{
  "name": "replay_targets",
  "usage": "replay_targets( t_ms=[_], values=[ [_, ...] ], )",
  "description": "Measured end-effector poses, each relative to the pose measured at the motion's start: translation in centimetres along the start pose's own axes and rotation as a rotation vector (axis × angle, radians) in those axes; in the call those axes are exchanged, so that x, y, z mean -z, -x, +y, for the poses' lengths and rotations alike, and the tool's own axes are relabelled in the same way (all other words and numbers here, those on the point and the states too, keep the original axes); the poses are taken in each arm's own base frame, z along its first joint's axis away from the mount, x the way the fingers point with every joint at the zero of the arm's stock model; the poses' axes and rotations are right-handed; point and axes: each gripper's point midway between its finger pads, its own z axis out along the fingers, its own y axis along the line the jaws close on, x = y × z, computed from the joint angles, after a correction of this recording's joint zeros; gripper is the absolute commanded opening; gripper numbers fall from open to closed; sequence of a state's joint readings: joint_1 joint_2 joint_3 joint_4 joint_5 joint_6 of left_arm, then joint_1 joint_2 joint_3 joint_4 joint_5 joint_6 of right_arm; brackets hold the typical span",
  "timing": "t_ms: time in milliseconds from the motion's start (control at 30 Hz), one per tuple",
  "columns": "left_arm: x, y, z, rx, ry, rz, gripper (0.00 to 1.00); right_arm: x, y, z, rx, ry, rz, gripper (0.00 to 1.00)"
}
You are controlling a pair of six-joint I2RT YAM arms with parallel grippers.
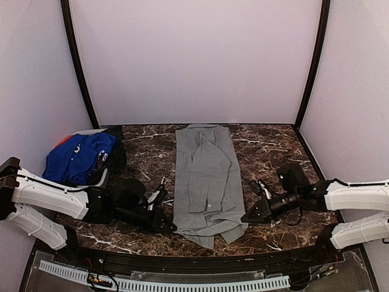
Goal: Fold and stack the mixed laundry pile
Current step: Fold the rectangle-folded shirt at the center of the board.
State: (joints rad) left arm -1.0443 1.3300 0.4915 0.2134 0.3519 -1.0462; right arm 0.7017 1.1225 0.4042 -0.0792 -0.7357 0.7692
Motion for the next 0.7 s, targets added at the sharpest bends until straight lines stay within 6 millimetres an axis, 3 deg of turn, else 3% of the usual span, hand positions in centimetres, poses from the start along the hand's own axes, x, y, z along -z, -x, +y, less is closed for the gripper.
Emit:
replay_targets(
  t_ms=[200,400,567,700],
  values=[
    [1.0,1.1,-1.7,-0.039,-0.024,-0.032,0.00,1.0,0.9,1.2,0.024,-0.021,-0.031,0.00],
    [1.3,4.0,-2.2,-0.037,-0.031,-0.089,0.00,0.4,2.7,1.5,0.046,-0.057,-0.027,0.00],
    [2.0,8.1,-2.5,-0.038,-0.029,-0.165,0.00,1.4,6.3,2.9,0.096,-0.064,-0.083,0.00],
    [2.6,12.8,-3.7,-0.072,-0.035,-0.238,0.00,3.5,11.4,3.5,0.130,-0.074,-0.177,0.00]
  ],
)
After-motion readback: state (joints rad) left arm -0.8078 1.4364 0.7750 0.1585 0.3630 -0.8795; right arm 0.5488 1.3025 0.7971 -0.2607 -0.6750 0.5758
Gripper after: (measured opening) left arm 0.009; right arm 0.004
